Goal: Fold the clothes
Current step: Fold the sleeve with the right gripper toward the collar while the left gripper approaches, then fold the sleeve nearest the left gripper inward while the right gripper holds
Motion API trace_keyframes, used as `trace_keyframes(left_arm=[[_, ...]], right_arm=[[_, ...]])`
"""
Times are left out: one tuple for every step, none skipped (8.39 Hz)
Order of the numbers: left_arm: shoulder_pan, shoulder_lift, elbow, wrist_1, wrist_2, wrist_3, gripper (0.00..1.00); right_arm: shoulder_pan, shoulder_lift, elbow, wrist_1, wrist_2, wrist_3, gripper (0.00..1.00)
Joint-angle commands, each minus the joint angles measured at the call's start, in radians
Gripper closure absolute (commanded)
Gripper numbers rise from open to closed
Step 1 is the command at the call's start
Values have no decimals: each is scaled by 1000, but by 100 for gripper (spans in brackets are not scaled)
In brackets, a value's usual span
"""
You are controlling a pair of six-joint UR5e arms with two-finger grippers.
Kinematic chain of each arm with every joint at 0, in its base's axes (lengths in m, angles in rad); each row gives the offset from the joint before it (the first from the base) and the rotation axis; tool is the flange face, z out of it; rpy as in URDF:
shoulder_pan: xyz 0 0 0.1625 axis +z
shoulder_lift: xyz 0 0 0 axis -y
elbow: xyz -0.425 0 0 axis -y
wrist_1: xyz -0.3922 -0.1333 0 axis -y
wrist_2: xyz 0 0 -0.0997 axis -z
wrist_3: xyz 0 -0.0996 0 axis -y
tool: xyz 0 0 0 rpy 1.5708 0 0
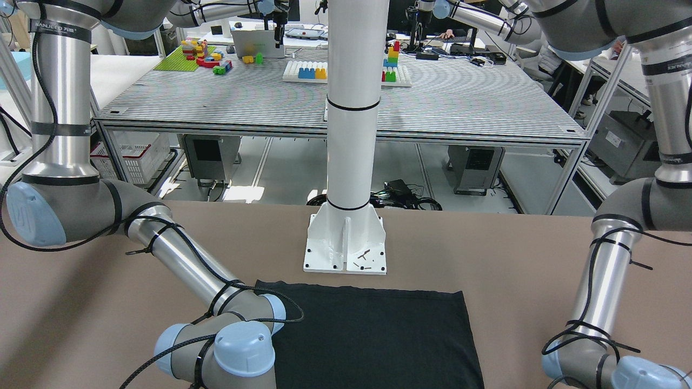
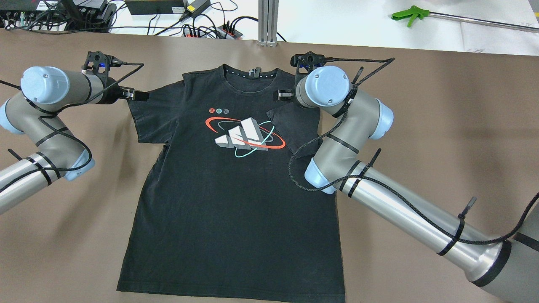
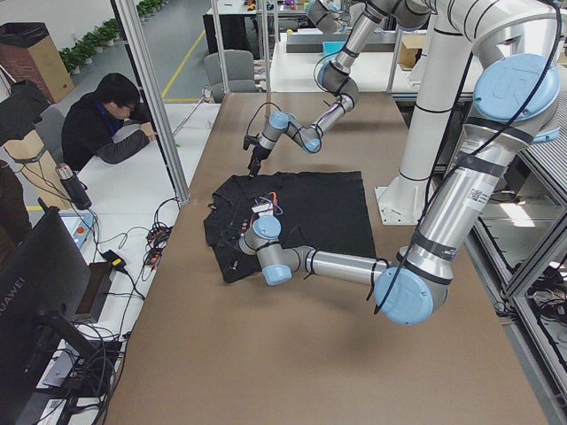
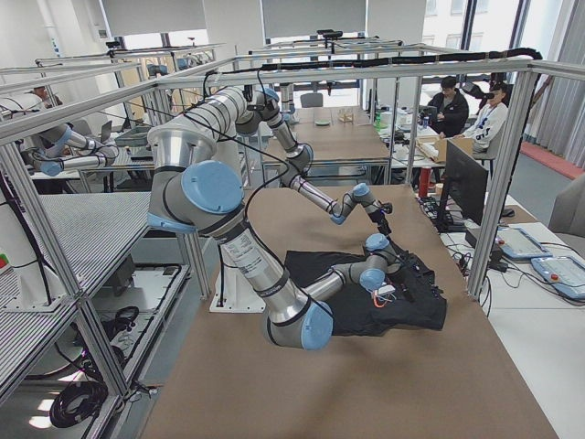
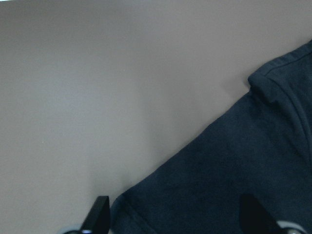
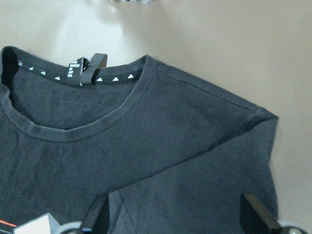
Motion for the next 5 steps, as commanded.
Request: trace_keyframes(left_arm=[[18, -23, 68, -18, 45, 73, 6], [18, -23, 79, -18, 45, 87, 6], [16, -22, 88, -18, 44, 89, 6], [16, -19, 91, -18, 45, 89, 6], [18, -16, 91, -16, 44, 89, 7]], right_arm=[[10, -51, 60, 1, 14, 5, 6], [10, -72, 85, 1, 14, 5, 6], [10, -79, 85, 1, 14, 5, 6], [10, -82, 86, 1, 14, 5, 6], [10, -89, 103, 1, 14, 5, 6]])
